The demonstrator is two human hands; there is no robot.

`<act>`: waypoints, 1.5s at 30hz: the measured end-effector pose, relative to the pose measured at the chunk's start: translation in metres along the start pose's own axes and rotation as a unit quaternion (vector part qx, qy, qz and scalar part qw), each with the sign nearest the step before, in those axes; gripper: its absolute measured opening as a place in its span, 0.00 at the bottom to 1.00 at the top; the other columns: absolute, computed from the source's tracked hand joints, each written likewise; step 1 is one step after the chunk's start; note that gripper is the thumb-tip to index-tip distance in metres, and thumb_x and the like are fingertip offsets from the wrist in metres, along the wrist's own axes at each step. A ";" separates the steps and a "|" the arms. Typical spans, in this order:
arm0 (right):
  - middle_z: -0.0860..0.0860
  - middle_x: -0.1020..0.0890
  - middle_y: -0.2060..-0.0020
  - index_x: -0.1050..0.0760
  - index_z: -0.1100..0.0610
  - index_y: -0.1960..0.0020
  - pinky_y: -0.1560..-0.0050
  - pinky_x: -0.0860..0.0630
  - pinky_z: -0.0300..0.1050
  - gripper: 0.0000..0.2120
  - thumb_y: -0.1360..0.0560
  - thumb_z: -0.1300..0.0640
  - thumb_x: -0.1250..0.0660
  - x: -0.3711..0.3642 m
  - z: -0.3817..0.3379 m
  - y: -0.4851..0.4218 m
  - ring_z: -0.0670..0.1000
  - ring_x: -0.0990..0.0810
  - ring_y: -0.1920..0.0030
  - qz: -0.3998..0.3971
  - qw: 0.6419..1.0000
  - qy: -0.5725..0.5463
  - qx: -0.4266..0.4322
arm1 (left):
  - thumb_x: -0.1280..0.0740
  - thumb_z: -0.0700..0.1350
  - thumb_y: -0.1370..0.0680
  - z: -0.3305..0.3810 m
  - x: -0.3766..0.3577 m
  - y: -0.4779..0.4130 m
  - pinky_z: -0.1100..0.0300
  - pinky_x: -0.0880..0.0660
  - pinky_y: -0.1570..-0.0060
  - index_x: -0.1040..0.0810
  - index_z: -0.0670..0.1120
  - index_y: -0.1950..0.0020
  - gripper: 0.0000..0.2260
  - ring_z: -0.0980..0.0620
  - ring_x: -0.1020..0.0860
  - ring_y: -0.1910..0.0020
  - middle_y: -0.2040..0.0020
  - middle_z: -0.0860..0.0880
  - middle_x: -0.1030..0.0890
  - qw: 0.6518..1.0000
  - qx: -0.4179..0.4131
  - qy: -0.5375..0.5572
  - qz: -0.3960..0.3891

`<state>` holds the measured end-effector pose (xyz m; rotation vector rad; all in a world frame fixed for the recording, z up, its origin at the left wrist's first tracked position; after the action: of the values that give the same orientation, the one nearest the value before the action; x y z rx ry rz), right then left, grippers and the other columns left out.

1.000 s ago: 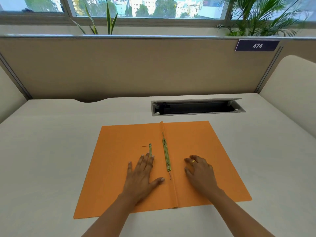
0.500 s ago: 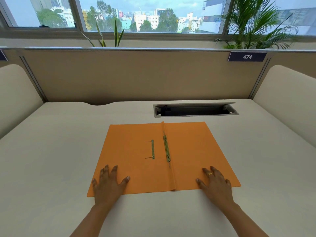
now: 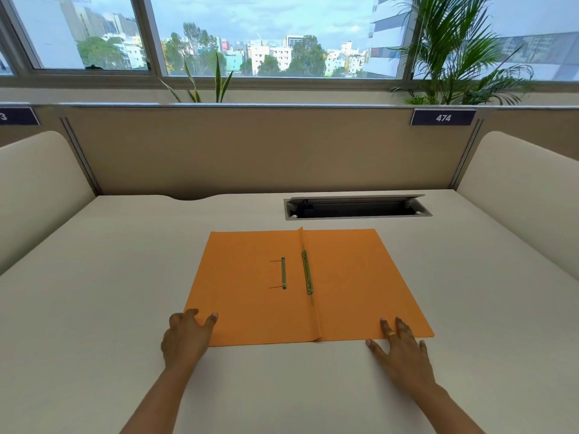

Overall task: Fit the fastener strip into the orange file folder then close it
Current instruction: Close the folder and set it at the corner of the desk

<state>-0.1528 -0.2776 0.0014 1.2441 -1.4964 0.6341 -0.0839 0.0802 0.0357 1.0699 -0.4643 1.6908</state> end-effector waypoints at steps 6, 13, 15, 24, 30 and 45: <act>0.54 0.54 0.23 0.54 0.50 0.25 0.25 0.51 0.58 0.33 0.23 0.38 0.48 0.001 -0.002 -0.001 0.52 0.55 0.23 -0.005 1.000 -0.003 0.000 | 0.38 0.57 0.24 -0.010 0.013 -0.013 0.46 0.32 0.38 0.29 0.43 0.33 0.25 0.37 0.28 0.38 0.34 0.38 0.30 0.988 0.067 0.140 0.007; 0.54 0.54 0.23 0.56 0.50 0.25 0.25 0.50 0.57 0.33 0.23 0.38 0.48 0.003 -0.003 0.000 0.53 0.55 0.23 -0.009 1.000 0.008 0.002 | 0.35 0.52 0.23 -0.016 0.025 -0.023 0.50 0.27 0.49 0.24 0.39 0.55 0.15 0.43 0.25 0.56 0.47 0.39 0.23 0.909 0.149 0.386 -0.042; 0.54 0.54 0.23 0.56 0.50 0.25 0.26 0.50 0.57 0.33 0.23 0.38 0.48 0.003 -0.003 0.000 0.53 0.55 0.23 -0.011 1.000 0.011 0.004 | 0.35 0.51 0.23 -0.016 0.030 -0.023 0.52 0.29 0.54 0.24 0.38 0.47 0.17 0.44 0.26 0.58 0.48 0.40 0.22 0.887 0.159 0.430 -0.054; 0.54 0.54 0.23 0.55 0.50 0.25 0.25 0.51 0.58 0.33 0.23 0.38 0.48 0.004 -0.003 0.001 0.53 0.55 0.23 -0.013 1.000 0.010 0.002 | 0.38 0.47 0.22 0.006 0.058 -0.010 0.59 0.33 0.62 0.23 0.45 0.57 0.08 0.53 0.23 0.62 0.44 0.41 0.19 0.833 0.091 0.544 0.041; 0.52 0.46 0.24 0.43 0.52 0.27 0.26 0.45 0.57 0.29 0.23 0.43 0.41 0.022 -0.031 0.003 0.51 0.47 0.25 -0.014 0.999 -0.025 0.034 | 0.40 0.50 0.21 0.050 0.076 0.010 0.61 0.27 0.62 0.24 0.43 0.48 0.12 0.52 0.20 0.61 0.51 0.42 0.19 0.783 0.004 0.620 0.053; 0.47 0.32 0.31 0.43 0.46 0.28 0.38 0.33 0.33 0.29 0.26 0.44 0.38 0.129 -0.172 0.051 0.41 0.34 0.34 0.171 0.862 -0.276 0.388 | 0.50 0.57 0.21 0.152 0.064 0.073 0.64 0.21 0.52 0.22 0.53 0.49 0.19 0.57 0.16 0.54 0.54 0.52 0.16 0.793 -0.275 0.527 -0.133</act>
<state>-0.1244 -0.1594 0.1865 1.9002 -2.0601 1.2825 -0.0889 -0.0242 0.1822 -0.2959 -0.0338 1.4797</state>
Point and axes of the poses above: each hand's wrist, its own y-axis away from the middle knuckle, its own x-axis out of the back of the hand, z = x × y, the point moved 1 cm from there along -y, towards the middle knuckle
